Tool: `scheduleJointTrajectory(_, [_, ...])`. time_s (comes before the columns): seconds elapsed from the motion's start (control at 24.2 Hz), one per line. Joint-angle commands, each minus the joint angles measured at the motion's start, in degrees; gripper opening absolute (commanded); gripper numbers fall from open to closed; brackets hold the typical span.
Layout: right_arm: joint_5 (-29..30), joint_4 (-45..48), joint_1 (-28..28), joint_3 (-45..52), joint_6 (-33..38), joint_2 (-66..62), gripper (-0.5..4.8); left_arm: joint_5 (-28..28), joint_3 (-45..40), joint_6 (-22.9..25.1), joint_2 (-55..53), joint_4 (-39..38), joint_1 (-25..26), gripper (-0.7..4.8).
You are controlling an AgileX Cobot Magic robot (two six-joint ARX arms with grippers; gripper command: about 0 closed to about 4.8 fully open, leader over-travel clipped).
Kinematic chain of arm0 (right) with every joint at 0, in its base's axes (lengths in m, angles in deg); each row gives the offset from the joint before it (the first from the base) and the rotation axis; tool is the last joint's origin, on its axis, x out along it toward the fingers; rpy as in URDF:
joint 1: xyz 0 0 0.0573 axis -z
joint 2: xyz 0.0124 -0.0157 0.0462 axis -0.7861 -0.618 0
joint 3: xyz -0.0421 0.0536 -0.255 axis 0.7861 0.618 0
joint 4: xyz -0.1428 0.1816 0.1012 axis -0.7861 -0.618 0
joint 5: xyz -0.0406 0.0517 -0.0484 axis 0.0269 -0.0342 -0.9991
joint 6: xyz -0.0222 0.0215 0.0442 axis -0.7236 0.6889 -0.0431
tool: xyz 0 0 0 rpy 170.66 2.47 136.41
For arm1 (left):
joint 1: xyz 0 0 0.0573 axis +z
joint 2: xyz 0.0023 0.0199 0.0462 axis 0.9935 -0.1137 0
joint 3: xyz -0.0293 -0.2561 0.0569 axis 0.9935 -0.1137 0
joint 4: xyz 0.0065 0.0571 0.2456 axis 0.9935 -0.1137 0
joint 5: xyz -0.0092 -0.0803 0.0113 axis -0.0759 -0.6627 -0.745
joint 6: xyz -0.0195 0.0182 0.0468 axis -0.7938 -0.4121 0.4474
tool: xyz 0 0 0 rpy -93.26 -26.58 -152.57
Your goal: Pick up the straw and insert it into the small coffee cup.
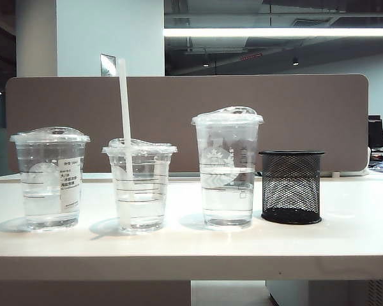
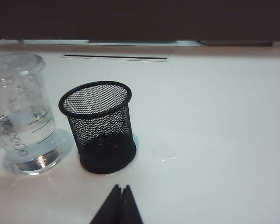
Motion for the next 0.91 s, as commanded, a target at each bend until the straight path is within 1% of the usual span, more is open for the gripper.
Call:
scheduleJointTrajectory(0.04, [-0.11, -2.45, 1.29, 0.44, 0.04, 0.07, 0.04, -0.2, 0.11, -0.07, 0.0, 0.26, 0.0, 0.21])
scheduleJointTrajectory(0.17, [-6.1, -3.21, -0.63, 0.42, 0.0, 0.07, 0.04, -0.2, 0.11, -0.07, 0.0, 0.26, 0.0, 0.21])
scheduleJointTrajectory(0.21, [-7.04, -3.3, -1.18, 0.42, 0.0, 0.07, 0.04, -0.2, 0.11, -0.07, -0.02, 0.26, 0.0, 0.21])
scheduleJointTrajectory(0.29, [-7.69, -3.43, -1.86, 0.42, 0.0, 0.07, 0.04, -0.2, 0.11, -0.07, 0.0, 0.26, 0.0, 0.21])
scheduleJointTrajectory(0.41, [-10.21, -3.72, -2.99, 0.42, 0.0, 0.07, 0.04, -0.2, 0.11, -0.07, 0.0, 0.26, 0.0, 0.21])
scheduleJointTrajectory(0.62, [-10.21, -3.72, -3.19, 0.42, 0.0, 0.07, 0.04, -0.2, 0.11, -0.07, -0.02, 0.26, 0.0, 0.21])
scheduleJointTrajectory(0.7, [-12.02, -4.0, -3.21, 0.42, 0.0, 0.07, 0.04, -0.2, 0.11, -0.07, 0.0, 0.28, 0.0, 0.21])
scheduleJointTrajectory(0.74, [-15.26, -4.48, -3.3, 0.42, 0.02, 0.07, 0.04, -0.2, 0.11, -0.07, 0.0, 0.26, 0.0, 0.21])
scheduleJointTrajectory(0.78, [-16.63, -4.59, -3.37, 0.42, 0.02, 0.07, 0.04, -0.2, 0.11, -0.07, 0.0, 0.26, 0.0, 0.21])
scheduleJointTrajectory(0.91, [-17.75, -4.57, -3.41, 0.42, 0.0, 0.07, 0.04, -0.2, 0.11, -0.07, 0.0, 0.26, 0.0, 0.21])
